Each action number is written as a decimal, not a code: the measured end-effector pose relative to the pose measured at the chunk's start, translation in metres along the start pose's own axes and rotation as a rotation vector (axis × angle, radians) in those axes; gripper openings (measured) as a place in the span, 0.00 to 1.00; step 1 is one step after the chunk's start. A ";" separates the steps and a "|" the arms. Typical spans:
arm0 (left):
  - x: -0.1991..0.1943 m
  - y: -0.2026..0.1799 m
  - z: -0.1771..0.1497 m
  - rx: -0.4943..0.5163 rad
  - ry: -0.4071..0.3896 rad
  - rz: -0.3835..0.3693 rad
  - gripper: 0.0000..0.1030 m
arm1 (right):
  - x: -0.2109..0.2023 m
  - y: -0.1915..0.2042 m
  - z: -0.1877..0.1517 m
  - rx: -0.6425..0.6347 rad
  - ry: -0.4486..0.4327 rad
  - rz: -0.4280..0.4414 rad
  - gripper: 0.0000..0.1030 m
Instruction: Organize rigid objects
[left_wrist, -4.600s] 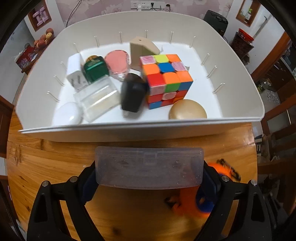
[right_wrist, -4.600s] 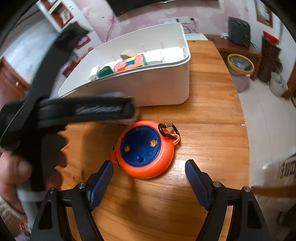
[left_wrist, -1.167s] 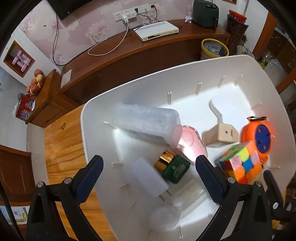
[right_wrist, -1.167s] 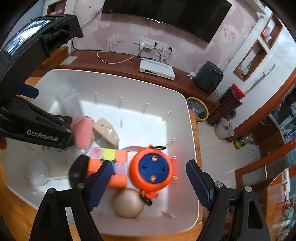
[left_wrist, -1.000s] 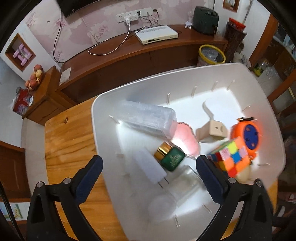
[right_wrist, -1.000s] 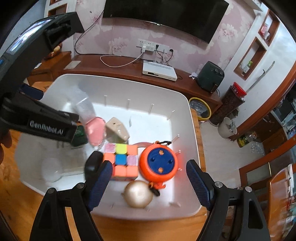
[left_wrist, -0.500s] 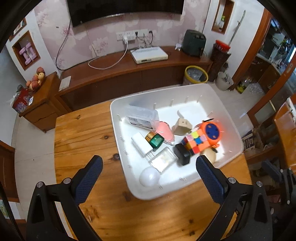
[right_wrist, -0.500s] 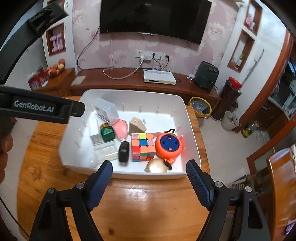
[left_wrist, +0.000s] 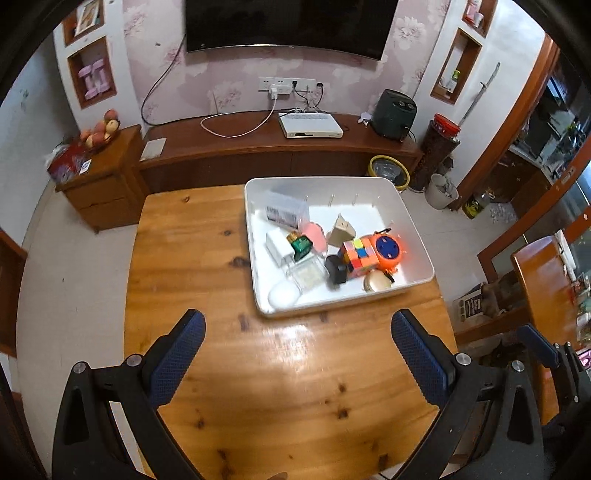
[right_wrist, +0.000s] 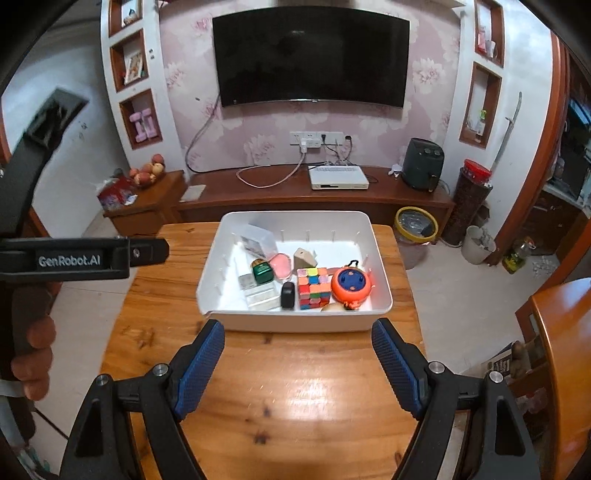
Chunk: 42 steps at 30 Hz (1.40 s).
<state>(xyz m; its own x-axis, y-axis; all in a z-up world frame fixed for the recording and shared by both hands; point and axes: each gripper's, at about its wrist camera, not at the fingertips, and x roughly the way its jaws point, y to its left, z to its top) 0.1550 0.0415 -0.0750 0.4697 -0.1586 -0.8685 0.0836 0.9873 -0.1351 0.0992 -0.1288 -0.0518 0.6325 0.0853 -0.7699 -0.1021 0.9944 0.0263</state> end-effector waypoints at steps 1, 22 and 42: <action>-0.006 -0.001 -0.005 -0.004 -0.008 0.004 0.98 | -0.008 -0.001 -0.003 0.001 -0.001 0.007 0.80; -0.082 -0.043 -0.078 0.023 -0.158 0.120 0.98 | -0.096 -0.012 -0.031 0.038 -0.122 0.021 0.80; -0.089 -0.052 -0.103 -0.020 -0.174 0.197 0.98 | -0.096 -0.017 -0.038 0.012 -0.099 0.041 0.80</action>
<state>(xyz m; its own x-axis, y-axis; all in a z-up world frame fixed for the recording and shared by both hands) 0.0187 0.0054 -0.0399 0.6191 0.0392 -0.7843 -0.0411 0.9990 0.0175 0.0107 -0.1560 -0.0027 0.7010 0.1313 -0.7010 -0.1209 0.9906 0.0647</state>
